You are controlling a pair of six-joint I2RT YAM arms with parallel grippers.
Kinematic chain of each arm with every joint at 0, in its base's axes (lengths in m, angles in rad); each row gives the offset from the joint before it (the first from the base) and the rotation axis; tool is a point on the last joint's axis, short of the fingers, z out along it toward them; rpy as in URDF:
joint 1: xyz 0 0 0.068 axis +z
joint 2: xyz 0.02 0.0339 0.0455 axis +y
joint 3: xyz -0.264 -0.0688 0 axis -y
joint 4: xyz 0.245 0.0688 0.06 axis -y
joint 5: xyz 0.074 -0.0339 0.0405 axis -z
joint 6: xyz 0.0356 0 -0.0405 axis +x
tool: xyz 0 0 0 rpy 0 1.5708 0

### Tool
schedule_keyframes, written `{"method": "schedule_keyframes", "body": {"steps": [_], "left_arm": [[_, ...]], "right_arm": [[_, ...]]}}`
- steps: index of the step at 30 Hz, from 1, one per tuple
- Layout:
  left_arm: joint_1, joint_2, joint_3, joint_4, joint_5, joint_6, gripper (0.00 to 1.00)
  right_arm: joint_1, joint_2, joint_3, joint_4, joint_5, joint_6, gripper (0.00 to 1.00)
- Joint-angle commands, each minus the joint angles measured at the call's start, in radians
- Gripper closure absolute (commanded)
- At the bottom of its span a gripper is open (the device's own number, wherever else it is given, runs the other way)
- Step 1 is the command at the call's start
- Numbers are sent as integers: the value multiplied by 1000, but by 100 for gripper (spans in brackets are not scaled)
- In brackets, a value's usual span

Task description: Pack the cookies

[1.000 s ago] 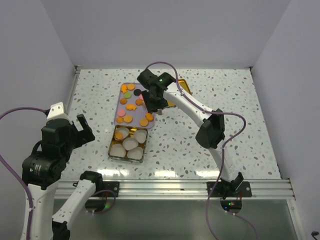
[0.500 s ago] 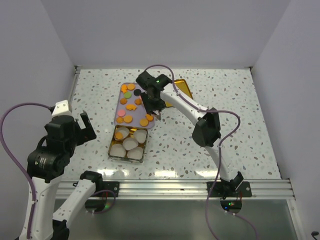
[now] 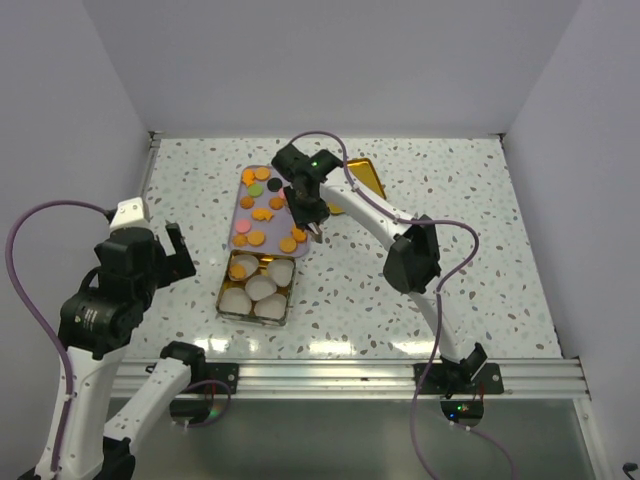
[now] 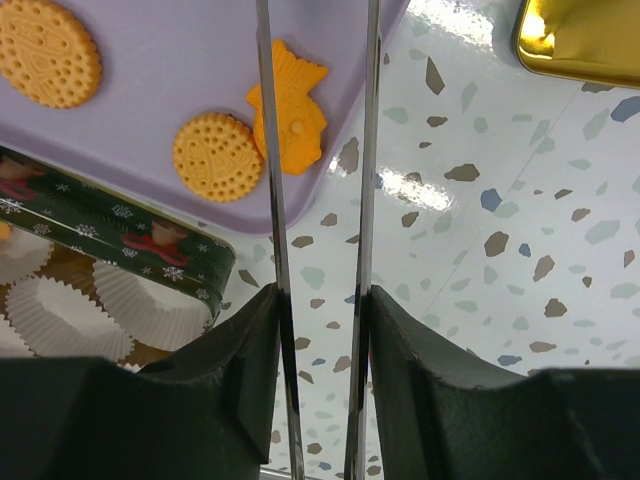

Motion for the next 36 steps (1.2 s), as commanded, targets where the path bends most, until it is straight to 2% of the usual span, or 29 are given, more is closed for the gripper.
{"method": "schedule_keyframes", "body": {"steps": [1,14,23,29,36], "left_arm": [[-10,2,-7,47,-19,18,0],[-14,-21,-19,50,-16,15,0],[-14,-52,-37,53,-14,9,0],[-16,-102,-53,58,-8,7,0],[-14,-153,-66,64,7,10,0]], "right_arm": [[0,-31,-7,0,-18,7,67],[-1,-120,26,-37,-14,34,67],[3,-263,-61,0,-69,88,68],[60,-370,-176,43,-83,132,69],[202,-467,-262,41,-43,203,69]]}}
